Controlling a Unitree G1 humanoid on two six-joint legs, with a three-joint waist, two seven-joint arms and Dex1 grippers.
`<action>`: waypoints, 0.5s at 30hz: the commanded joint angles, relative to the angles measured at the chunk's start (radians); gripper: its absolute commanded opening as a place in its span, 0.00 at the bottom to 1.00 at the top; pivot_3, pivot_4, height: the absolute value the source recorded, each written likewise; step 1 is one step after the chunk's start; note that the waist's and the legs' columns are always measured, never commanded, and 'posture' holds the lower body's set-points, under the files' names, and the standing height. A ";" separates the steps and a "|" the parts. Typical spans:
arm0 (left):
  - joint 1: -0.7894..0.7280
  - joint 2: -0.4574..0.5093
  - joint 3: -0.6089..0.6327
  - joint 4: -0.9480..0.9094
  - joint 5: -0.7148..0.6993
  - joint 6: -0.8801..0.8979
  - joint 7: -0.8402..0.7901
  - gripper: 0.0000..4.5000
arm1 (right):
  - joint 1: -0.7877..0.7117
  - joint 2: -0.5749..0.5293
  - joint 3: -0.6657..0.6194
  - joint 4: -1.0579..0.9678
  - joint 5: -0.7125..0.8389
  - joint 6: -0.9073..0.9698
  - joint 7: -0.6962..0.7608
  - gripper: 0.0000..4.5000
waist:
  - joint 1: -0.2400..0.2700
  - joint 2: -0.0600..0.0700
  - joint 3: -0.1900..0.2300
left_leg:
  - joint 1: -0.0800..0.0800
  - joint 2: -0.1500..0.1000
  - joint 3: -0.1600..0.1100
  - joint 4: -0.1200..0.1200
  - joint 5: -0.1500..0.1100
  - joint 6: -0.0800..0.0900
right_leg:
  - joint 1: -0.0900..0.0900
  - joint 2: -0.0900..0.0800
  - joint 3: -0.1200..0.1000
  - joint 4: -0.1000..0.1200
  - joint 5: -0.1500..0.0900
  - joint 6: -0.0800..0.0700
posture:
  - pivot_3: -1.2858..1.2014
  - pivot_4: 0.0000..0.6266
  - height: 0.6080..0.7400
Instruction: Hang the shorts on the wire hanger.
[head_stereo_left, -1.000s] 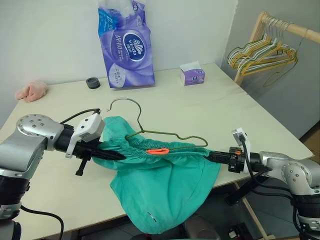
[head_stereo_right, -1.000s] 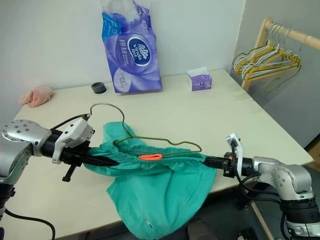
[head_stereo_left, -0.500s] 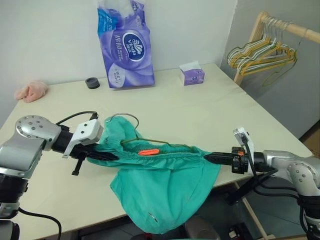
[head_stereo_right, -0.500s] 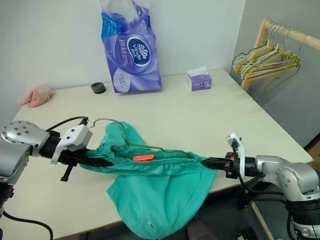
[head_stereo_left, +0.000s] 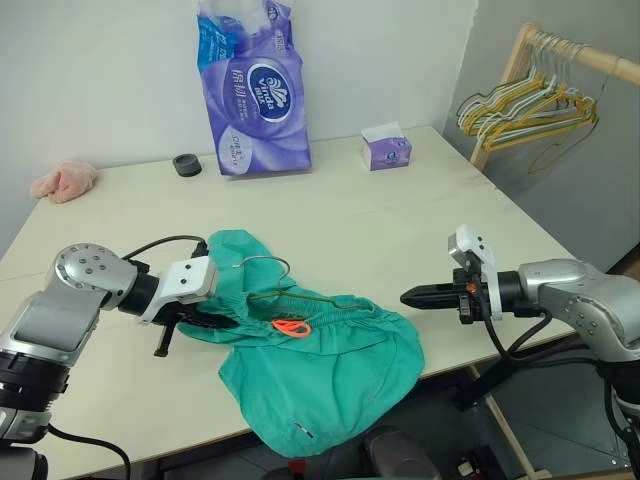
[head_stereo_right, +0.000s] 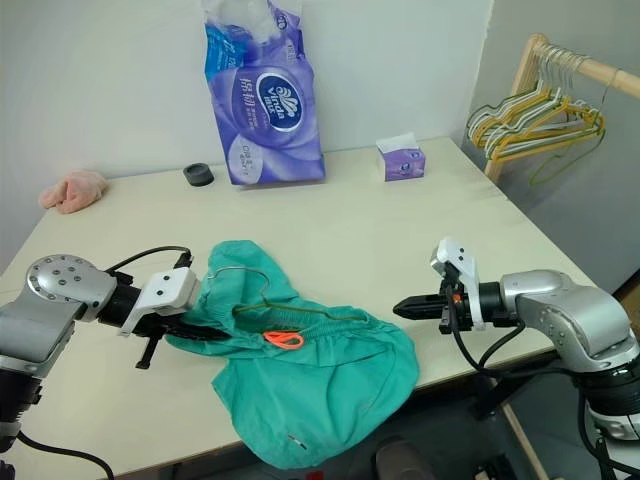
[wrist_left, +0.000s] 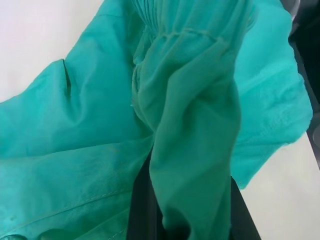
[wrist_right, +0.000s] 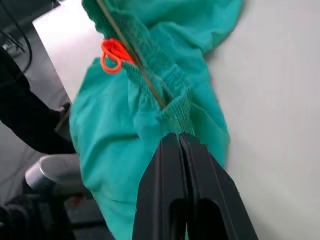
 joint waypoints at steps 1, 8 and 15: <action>-0.006 0.003 0.020 -0.010 -0.001 -0.005 0.013 0.00 | 0.024 -0.005 -0.007 -0.016 -0.072 -0.095 -0.003 0.14 | 0.000 0.000 0.000 | 0.000 0.000 0.000 0.000 0.000 0.000 | 0.000 0.000 0.000 0.000 0.000 0.000 | 0.37 0.06 1.00; -0.004 0.007 0.020 -0.008 -0.003 -0.010 0.012 0.00 | 0.063 0.001 0.024 -0.089 -0.099 -0.056 -0.037 0.66 | -0.003 0.000 0.000 | 0.000 0.000 0.000 0.000 0.000 0.000 | 0.000 0.000 0.000 0.000 0.000 0.000 | 0.37 0.06 1.00; -0.012 0.001 0.019 -0.003 -0.001 -0.016 0.016 0.00 | 0.009 0.085 0.136 -0.001 -0.189 -0.009 -0.103 0.80 | -0.004 0.000 0.000 | 0.000 0.000 -0.001 0.000 0.000 0.000 | 0.000 0.000 0.000 0.000 0.000 0.000 | 0.37 0.05 1.00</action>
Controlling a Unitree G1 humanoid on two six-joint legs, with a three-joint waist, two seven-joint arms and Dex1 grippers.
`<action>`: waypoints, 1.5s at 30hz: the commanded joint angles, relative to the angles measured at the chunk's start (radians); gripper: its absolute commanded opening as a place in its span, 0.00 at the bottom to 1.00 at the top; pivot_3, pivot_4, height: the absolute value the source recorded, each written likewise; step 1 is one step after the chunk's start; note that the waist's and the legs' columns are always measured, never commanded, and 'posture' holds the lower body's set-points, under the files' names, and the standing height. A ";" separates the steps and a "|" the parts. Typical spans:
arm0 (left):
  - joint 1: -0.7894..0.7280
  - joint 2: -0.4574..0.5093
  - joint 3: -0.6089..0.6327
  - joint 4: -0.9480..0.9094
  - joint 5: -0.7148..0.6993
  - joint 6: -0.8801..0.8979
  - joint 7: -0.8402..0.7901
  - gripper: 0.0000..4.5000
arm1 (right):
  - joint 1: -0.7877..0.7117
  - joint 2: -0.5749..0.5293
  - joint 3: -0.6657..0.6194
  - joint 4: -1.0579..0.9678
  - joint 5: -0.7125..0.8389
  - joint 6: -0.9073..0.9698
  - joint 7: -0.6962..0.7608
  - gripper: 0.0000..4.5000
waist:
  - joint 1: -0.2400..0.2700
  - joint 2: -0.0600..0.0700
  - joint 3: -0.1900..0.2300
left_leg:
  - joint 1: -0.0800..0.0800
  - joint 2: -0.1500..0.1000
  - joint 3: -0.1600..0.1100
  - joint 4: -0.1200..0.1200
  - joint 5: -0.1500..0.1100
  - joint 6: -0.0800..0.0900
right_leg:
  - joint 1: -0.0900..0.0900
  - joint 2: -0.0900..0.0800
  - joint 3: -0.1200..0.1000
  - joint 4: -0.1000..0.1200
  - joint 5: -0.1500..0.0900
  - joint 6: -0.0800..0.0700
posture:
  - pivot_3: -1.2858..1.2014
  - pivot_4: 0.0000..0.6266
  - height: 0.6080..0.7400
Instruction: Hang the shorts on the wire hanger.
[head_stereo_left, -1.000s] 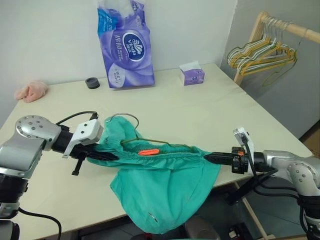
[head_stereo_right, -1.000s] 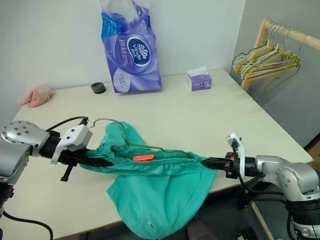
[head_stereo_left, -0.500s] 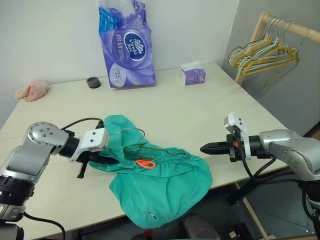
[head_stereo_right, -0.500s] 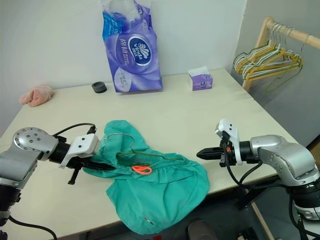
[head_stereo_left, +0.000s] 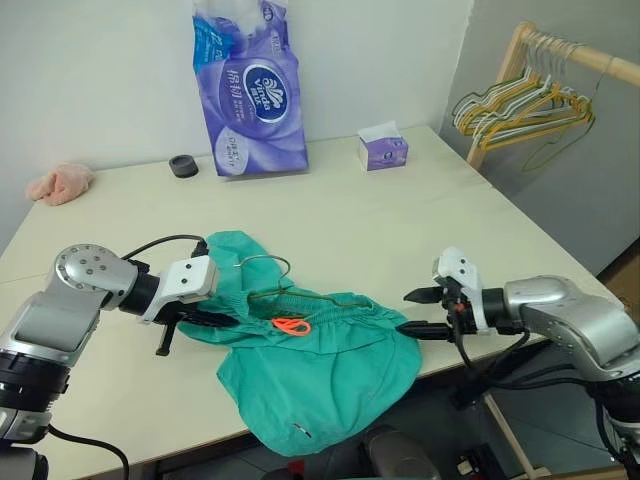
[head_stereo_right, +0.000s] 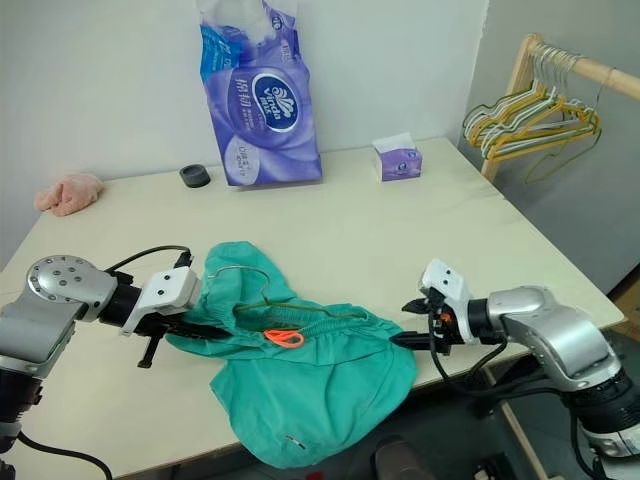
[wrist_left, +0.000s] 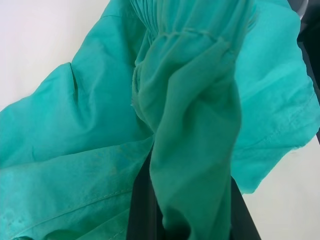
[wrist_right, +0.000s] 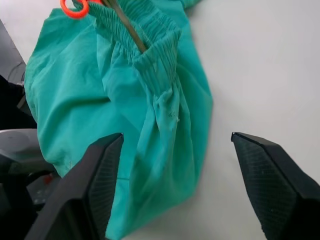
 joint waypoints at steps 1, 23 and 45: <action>-0.015 0.001 0.018 -0.004 -0.001 -0.015 0.006 0.00 | -0.048 0.047 0.064 0.042 -0.062 -0.003 -0.030 0.80 | -0.001 0.000 0.000 | 0.000 0.000 0.000 0.000 0.000 0.000 | 0.000 0.000 0.000 0.000 0.000 0.000 | 0.37 0.05 1.00; -0.011 0.011 0.008 0.056 0.066 -0.080 0.038 0.00 | -0.095 -0.009 -0.026 -0.018 -0.043 0.047 0.023 0.01 | 0.000 0.000 0.000 | 0.000 0.000 0.000 0.000 0.000 0.000 | 0.000 0.000 0.000 0.000 0.002 -0.004 | 0.37 0.05 1.00; -0.031 -0.108 -0.017 0.031 0.085 -0.054 0.117 0.00 | -0.178 -0.018 0.097 -0.094 -0.152 -0.050 0.026 0.76 | -0.005 -0.001 -0.001 | -0.001 -0.001 -0.001 0.001 0.000 0.000 | -0.001 -0.001 -0.001 0.000 0.003 -0.004 | 0.37 0.06 1.00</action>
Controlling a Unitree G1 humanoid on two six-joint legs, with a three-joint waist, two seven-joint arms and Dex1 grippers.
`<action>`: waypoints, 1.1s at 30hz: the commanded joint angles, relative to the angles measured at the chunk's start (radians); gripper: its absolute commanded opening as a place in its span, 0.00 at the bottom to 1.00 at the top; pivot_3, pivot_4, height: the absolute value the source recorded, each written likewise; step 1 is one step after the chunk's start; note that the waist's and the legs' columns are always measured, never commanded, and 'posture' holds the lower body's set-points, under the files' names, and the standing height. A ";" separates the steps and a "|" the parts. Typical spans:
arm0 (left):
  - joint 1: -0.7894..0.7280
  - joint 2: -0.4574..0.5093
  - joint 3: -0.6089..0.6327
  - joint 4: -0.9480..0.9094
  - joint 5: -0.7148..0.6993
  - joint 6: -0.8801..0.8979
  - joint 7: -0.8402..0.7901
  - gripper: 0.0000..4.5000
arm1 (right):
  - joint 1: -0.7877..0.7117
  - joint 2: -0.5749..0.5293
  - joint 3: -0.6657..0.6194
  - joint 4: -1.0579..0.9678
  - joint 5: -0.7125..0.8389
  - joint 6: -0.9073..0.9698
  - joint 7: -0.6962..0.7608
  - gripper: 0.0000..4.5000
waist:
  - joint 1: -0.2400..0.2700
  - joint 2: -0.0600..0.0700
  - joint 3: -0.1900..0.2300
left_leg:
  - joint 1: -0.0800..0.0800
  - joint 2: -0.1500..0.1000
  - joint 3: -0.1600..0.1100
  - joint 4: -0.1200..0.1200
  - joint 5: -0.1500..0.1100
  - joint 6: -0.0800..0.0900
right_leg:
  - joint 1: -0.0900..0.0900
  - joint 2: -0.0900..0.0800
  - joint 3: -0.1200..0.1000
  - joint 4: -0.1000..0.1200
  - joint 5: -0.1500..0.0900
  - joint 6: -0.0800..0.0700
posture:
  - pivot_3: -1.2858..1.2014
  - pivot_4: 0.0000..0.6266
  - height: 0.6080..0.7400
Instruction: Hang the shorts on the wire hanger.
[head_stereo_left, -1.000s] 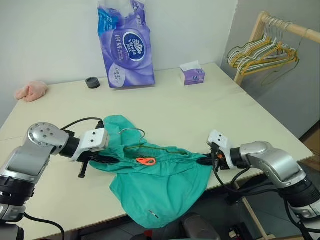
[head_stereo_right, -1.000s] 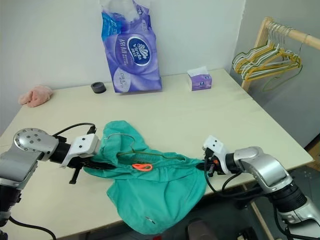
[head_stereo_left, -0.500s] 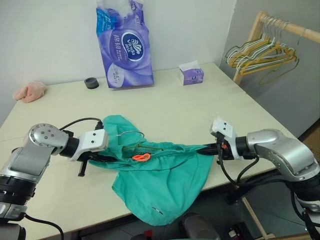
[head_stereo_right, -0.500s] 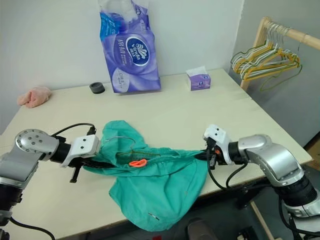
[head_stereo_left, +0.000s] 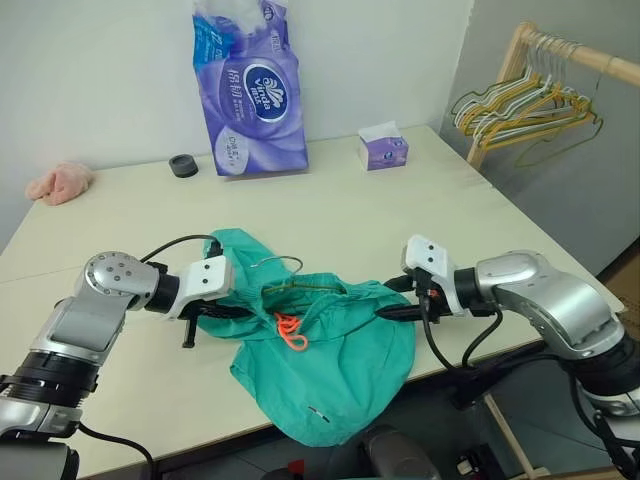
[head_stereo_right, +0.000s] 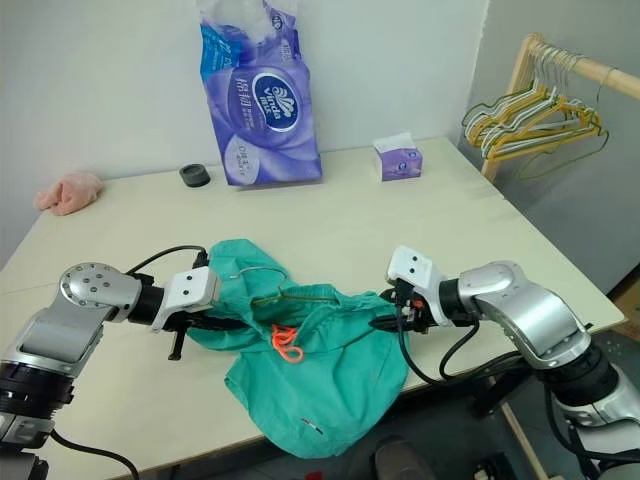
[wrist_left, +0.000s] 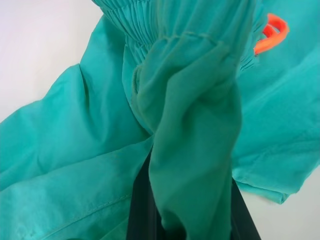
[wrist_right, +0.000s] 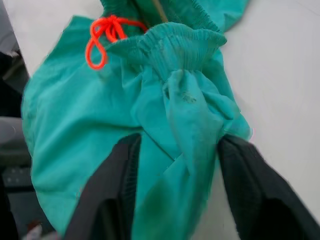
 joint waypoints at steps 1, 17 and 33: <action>-0.006 0.004 0.009 -0.033 -0.004 0.004 0.006 0.00 | -0.001 -0.022 -0.008 -0.032 -0.045 -0.043 -0.004 0.85 | -0.001 0.000 0.000 | 0.000 0.000 0.000 0.000 0.000 0.000 | 0.000 0.000 0.000 0.000 0.000 0.000 | 0.37 0.06 1.00; 0.004 0.010 0.002 -0.067 -0.005 0.021 -0.009 0.00 | -0.102 0.196 0.194 0.295 -0.238 -0.179 0.005 0.99 | -0.018 0.000 0.000 | 0.000 0.000 0.000 0.000 0.000 0.000 | 0.000 0.000 0.000 0.001 0.000 0.000 | 0.37 0.06 1.00; 0.000 0.001 -0.014 -0.107 -0.004 0.034 -0.014 0.00 | -0.189 0.282 0.276 0.409 -0.349 -0.262 0.147 0.39 | -0.020 -0.001 -0.001 | 0.000 0.000 -0.001 0.000 0.000 0.000 | 0.000 0.000 -0.001 0.001 0.000 0.000 | 0.38 0.03 1.00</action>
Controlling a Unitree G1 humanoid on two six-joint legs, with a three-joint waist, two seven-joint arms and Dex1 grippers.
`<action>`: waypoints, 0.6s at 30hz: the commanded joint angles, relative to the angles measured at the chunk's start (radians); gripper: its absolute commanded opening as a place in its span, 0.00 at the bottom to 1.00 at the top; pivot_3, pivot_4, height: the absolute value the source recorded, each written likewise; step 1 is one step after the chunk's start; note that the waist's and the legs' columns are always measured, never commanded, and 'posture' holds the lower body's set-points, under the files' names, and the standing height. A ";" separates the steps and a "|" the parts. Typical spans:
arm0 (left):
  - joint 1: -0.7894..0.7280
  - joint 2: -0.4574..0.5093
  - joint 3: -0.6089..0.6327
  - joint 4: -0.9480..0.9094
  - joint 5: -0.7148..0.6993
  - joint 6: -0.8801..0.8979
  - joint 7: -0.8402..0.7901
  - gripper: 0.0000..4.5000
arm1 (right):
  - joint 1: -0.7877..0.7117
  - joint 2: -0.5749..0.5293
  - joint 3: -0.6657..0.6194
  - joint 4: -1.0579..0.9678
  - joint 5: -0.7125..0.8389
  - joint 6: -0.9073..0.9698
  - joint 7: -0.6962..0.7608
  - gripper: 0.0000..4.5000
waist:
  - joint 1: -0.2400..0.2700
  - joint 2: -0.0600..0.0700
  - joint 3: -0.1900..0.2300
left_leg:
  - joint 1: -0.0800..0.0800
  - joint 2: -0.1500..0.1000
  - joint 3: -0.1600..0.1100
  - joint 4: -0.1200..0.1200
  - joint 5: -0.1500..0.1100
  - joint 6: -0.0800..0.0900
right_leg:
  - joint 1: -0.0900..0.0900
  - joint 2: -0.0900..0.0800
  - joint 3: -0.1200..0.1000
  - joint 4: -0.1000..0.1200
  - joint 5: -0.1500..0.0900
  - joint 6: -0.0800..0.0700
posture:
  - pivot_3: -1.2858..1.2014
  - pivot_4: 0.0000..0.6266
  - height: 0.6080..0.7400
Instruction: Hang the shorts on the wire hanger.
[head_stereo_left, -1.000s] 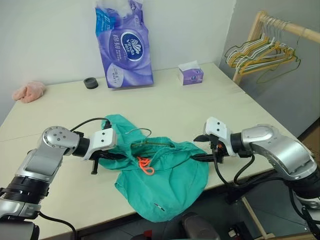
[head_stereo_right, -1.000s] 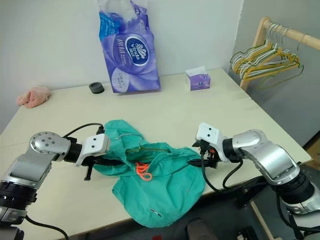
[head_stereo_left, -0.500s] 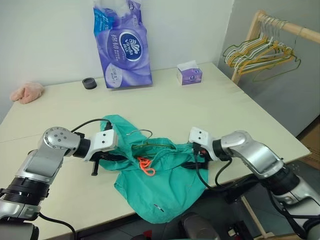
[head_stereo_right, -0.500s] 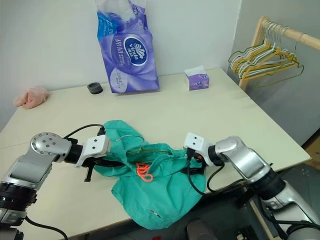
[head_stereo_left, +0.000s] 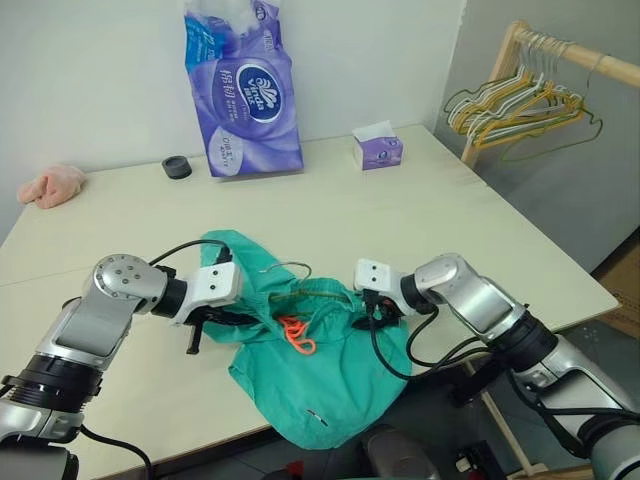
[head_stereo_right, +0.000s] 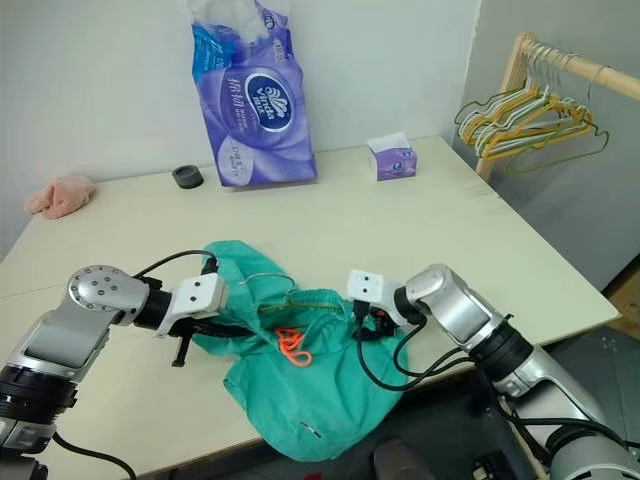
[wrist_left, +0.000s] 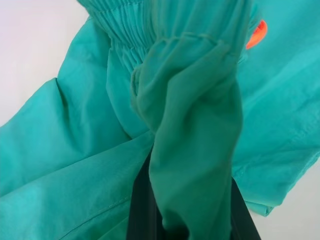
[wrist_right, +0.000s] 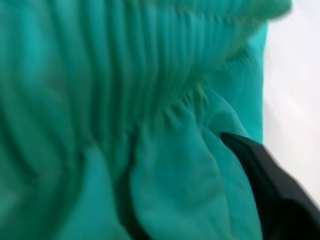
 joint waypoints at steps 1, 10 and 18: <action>-0.016 -0.003 0.005 -0.033 -0.003 -0.007 0.012 0.00 | -0.022 0.001 -0.008 -0.022 -0.015 -0.010 0.028 0.32 | 0.001 0.000 0.000 | 0.000 0.000 0.000 0.000 0.000 0.000 | 0.000 0.000 0.000 0.000 0.000 0.000 | 0.38 0.03 1.00; -0.037 -0.060 0.051 -0.026 -0.060 0.070 0.061 0.24 | -0.006 -0.018 -0.049 -0.056 0.002 0.026 0.044 0.00 | 0.000 -0.002 -0.003 | 0.000 0.000 -0.001 0.000 0.000 0.000 | 0.000 0.000 0.000 0.000 0.000 0.000 | 0.38 0.01 1.00; -0.044 -0.010 0.128 0.029 -0.147 0.125 0.027 0.80 | 0.024 -0.067 -0.102 -0.096 0.019 0.061 0.046 0.00 | -0.006 -0.002 -0.003 | 0.000 0.000 -0.001 0.000 0.000 0.000 | 0.000 0.000 -0.001 0.000 0.000 0.000 | 0.37 0.02 1.00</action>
